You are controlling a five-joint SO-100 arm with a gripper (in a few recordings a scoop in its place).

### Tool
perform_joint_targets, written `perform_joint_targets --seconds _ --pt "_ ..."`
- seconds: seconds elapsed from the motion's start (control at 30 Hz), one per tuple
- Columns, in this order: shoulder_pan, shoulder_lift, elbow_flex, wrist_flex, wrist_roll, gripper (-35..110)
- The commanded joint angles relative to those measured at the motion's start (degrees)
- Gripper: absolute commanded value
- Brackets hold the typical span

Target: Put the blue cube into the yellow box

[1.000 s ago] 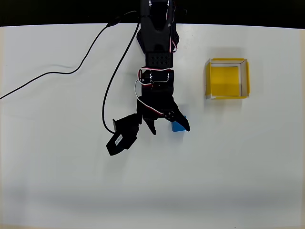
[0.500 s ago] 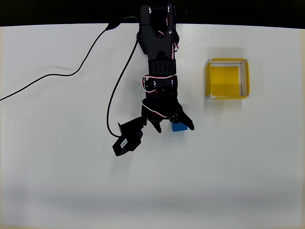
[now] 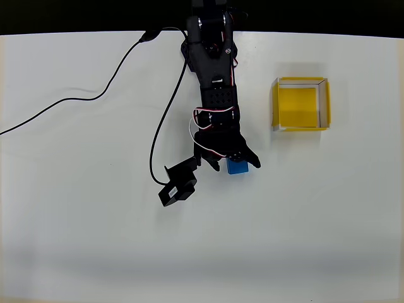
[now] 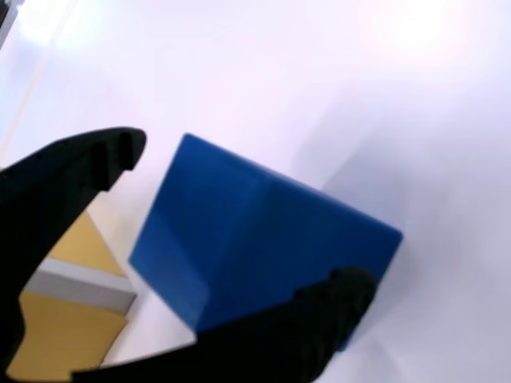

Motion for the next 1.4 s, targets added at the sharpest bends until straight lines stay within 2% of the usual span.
perform_joint_targets --seconds 0.0,0.87,1.37 --pt "-2.02 0.70 -2.29 -1.58 -0.09 47" --pt "-4.39 -3.60 0.53 -4.92 -5.10 25" --pt "-2.46 3.78 1.67 -9.58 -13.97 20"
